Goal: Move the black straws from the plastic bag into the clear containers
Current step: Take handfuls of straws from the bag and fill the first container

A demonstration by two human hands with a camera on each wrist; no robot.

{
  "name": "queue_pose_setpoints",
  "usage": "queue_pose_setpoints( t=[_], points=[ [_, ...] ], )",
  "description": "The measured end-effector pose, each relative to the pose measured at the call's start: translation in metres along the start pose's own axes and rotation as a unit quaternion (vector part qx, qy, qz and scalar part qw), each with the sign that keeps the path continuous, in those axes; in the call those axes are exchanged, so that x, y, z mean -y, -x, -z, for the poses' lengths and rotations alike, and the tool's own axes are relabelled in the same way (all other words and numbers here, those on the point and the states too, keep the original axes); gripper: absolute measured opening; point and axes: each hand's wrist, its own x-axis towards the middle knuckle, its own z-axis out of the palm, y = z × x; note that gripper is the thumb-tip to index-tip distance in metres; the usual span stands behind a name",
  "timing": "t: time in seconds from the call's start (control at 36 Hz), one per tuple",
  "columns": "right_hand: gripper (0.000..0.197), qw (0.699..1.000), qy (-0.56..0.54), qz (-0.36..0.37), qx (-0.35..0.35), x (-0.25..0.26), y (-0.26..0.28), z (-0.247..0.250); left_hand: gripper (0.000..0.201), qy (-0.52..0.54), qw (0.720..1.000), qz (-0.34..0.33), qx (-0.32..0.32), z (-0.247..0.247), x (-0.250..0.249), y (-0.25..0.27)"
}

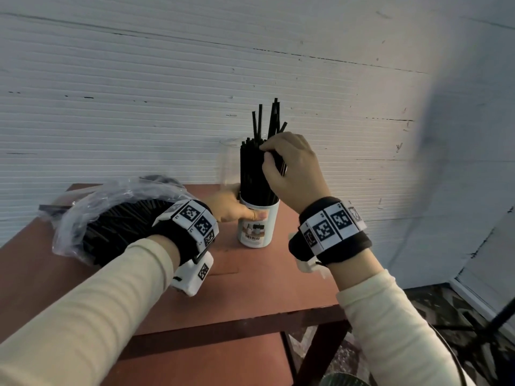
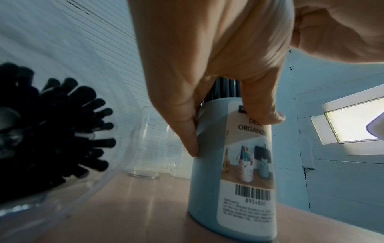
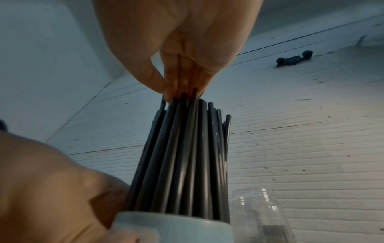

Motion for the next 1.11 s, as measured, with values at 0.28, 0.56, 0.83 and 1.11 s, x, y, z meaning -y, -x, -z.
queue_pose_setpoints(
  t=[0.28,0.56,0.83,1.11],
  points=[
    [0.046,0.999,0.001,-0.04,0.034,-0.017,-0.043,0.014,0.067,0.001,1.0,0.003,0.006,0.001,0.0,-0.004],
    [0.023,0.991,-0.083,-0.106,0.014,-0.02,-0.039,0.018,0.066,0.003,1.0,-0.004,0.007,0.001,0.004,-0.006],
    [0.016,0.996,-0.055,-0.063,0.009,0.0,-0.03,0.029,0.07,-0.003,1.0,0.001,0.0,0.0,0.004,-0.007],
    [0.021,0.996,-0.033,-0.074,-0.032,-0.003,0.0,-0.001,0.072,-0.004,1.0,0.002,0.01,0.002,0.004,-0.007]
  ],
)
